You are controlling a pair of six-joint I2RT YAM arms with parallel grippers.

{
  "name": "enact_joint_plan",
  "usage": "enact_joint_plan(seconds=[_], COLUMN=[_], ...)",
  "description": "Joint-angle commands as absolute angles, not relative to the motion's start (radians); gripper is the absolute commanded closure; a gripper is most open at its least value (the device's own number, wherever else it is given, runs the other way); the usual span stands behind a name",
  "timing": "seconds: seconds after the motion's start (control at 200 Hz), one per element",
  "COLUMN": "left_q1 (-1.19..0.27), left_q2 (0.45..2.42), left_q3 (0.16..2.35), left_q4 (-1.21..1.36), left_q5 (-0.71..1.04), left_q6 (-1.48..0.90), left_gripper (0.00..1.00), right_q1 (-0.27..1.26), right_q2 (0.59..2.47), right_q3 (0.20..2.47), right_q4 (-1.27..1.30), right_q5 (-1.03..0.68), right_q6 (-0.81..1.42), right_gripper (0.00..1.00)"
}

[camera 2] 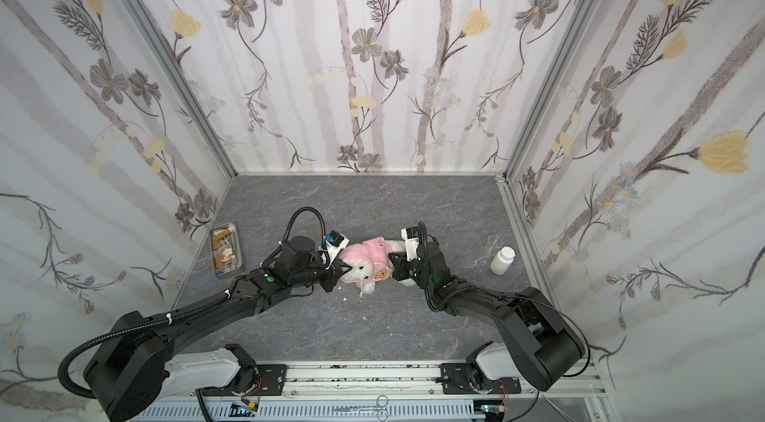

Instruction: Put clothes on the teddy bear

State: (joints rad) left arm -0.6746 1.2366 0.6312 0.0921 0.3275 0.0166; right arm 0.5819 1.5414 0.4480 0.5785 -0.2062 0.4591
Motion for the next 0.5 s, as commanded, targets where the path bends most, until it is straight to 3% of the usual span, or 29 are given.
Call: enact_joint_plan(seconds=[0.0, 0.25, 0.495], left_q1=[-0.678, -0.708, -0.750], left_q2=[1.213, 1.120, 1.087], left_q3=[0.617, 0.562, 0.523], left_q4=[0.108, 0.039, 0.003], left_q5=[0.312, 0.225, 0.179], left_q6=[0.060, 0.356, 0.527], left_gripper=[1.00, 1.00, 1.00], right_q1=[0.568, 0.486, 0.411], right_q2=[1.518, 1.446, 1.410], right_q3=[0.446, 0.420, 0.348], right_q4=[0.523, 0.371, 0.377], right_q5=[-0.172, -0.005, 0.034], right_q6=[0.451, 0.530, 0.611], right_gripper=[1.00, 1.00, 1.00])
